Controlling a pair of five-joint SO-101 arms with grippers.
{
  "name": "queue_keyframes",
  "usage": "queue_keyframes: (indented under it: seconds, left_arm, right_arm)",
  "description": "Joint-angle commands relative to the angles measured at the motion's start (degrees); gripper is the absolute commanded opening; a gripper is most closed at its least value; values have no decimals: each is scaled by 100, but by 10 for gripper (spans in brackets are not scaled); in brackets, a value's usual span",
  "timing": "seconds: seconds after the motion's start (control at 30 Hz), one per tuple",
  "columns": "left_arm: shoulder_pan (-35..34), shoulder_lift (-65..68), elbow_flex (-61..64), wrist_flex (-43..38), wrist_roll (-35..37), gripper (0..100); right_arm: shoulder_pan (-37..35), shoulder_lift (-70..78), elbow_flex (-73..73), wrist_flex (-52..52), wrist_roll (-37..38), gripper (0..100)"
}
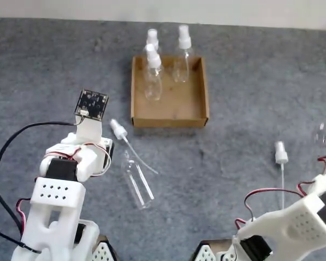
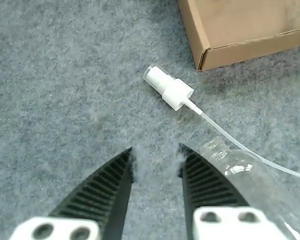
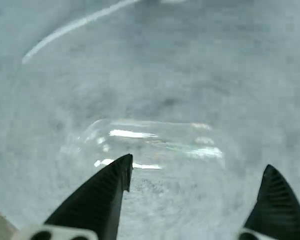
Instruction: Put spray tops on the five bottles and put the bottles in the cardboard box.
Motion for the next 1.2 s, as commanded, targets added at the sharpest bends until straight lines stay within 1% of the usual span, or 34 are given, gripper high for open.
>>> queue_keyframes:
  seconds: [0.0,0.1,0.17,0.27,0.43,0.63,0.9,1.17]
  left_arm:
    - [-75,22,-31,-114,-9,95]
    - [-75,22,-31,-114,-9,95]
    - [-75,22,-31,-97,-9,95]
    - [-75,22,-31,-88,0,95]
    - [-84,22,-31,-88,0,95]
    - [-84,22,-31,-88,0,95]
    - [-84,22,-31,-88,0,95]
    - [-57,22,-31,-88,0,95]
  right_arm:
    - [242,-330,110,31,1635,322]
    - [382,-330,136,40,2637,321]
    - [382,-330,136,13,2857,321]
    - [347,-321,154,-277,2919,321]
    - [611,-321,180,-576,3701,321]
    - [681,66,180,-989,3692,321]
    - [585,418,224,-989,3675,321]
    - [505,435,919,-1051,3666,321]
